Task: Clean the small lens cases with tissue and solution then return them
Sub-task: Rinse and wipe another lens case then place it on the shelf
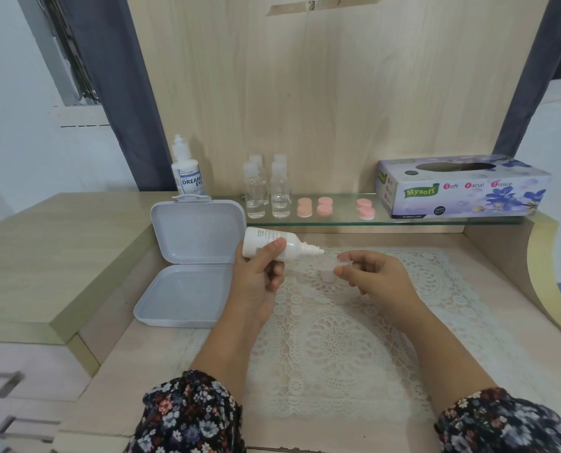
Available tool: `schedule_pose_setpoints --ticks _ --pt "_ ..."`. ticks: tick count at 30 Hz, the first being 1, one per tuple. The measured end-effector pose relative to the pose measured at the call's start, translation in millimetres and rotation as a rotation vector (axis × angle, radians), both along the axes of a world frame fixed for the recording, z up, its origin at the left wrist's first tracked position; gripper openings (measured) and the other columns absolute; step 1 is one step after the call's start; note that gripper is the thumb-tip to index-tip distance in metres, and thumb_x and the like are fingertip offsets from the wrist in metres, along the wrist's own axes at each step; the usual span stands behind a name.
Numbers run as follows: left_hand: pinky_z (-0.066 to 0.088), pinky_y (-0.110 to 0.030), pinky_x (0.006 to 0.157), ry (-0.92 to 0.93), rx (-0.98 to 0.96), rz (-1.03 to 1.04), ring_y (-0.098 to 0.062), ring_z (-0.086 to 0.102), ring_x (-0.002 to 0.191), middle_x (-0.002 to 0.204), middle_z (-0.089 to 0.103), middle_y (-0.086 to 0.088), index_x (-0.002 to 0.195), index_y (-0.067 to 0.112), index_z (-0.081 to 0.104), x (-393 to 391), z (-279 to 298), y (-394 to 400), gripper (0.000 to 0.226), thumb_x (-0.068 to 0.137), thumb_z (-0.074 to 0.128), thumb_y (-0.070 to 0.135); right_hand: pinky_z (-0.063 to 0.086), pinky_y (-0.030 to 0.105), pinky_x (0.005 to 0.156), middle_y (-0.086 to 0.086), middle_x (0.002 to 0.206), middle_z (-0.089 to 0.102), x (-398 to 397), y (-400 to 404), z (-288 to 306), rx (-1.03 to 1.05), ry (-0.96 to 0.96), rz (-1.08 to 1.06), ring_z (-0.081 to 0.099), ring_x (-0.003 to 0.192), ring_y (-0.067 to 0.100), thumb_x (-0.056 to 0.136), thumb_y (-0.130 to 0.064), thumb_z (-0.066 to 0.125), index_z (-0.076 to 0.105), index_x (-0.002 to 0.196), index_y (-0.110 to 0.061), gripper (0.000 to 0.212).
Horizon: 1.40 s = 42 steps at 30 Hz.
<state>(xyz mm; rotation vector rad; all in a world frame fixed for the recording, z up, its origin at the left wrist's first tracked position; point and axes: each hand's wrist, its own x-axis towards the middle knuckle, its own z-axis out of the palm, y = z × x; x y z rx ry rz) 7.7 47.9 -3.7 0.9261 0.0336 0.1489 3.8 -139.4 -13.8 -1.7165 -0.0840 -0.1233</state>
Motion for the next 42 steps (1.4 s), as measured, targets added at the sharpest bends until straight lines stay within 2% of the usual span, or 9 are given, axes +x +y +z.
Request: schedule_pose_setpoints --ticks 13,24,30,39,42 --pt "0.029 -0.016 0.034 0.002 0.027 -0.014 -0.008 0.041 0.044 0.073 0.061 -0.001 0.094 0.016 0.050 -1.6 -0.2 0.4 0.040 0.063 0.075 0.013 0.043 0.010 0.054 0.003 0.068 0.057 -0.4 -0.1 0.6 -0.003 -0.007 -0.002 0.052 0.053 0.001 0.079 -0.014 0.076 0.073 0.095 -0.018 0.016" --pt "0.029 -0.016 0.034 -0.006 0.003 -0.006 -0.008 0.041 0.044 0.075 0.060 -0.004 0.093 0.015 0.052 -1.4 0.6 0.7 0.039 0.062 0.074 0.014 0.042 0.014 0.058 -0.001 0.065 0.059 -1.2 0.4 1.2 -0.002 0.000 -0.004 0.053 0.054 0.001 0.080 -0.016 0.076 0.073 0.094 -0.019 0.016" --pt "0.028 -0.016 0.033 0.001 0.005 0.001 -0.008 0.040 0.043 0.076 0.059 -0.005 0.094 0.014 0.050 -1.5 1.3 0.6 0.041 0.061 0.074 0.013 0.042 0.015 0.059 0.002 0.068 0.057 -1.5 0.1 1.6 -0.004 0.003 0.000 0.053 0.054 0.002 0.080 -0.015 0.076 0.073 0.095 -0.018 0.016" --pt "0.029 -0.016 0.034 0.003 0.024 -0.003 -0.008 0.041 0.043 0.073 0.061 -0.002 0.093 0.016 0.050 -2.8 1.6 0.2 0.039 0.063 0.074 0.013 0.042 0.011 0.053 -0.001 0.065 0.058 -1.2 0.2 1.7 -0.006 0.009 -0.006 0.053 0.053 0.000 0.079 -0.014 0.076 0.073 0.096 -0.017 0.017" --pt "0.029 -0.016 0.034 0.010 0.022 -0.001 -0.008 0.041 0.043 0.071 0.062 -0.001 0.093 0.016 0.050 -2.4 1.2 0.2 0.033 0.069 0.072 0.009 0.041 0.010 0.053 -0.002 0.064 0.058 -0.9 0.2 1.8 -0.006 0.008 -0.009 0.053 0.053 0.000 0.079 -0.014 0.076 0.073 0.096 -0.017 0.017"
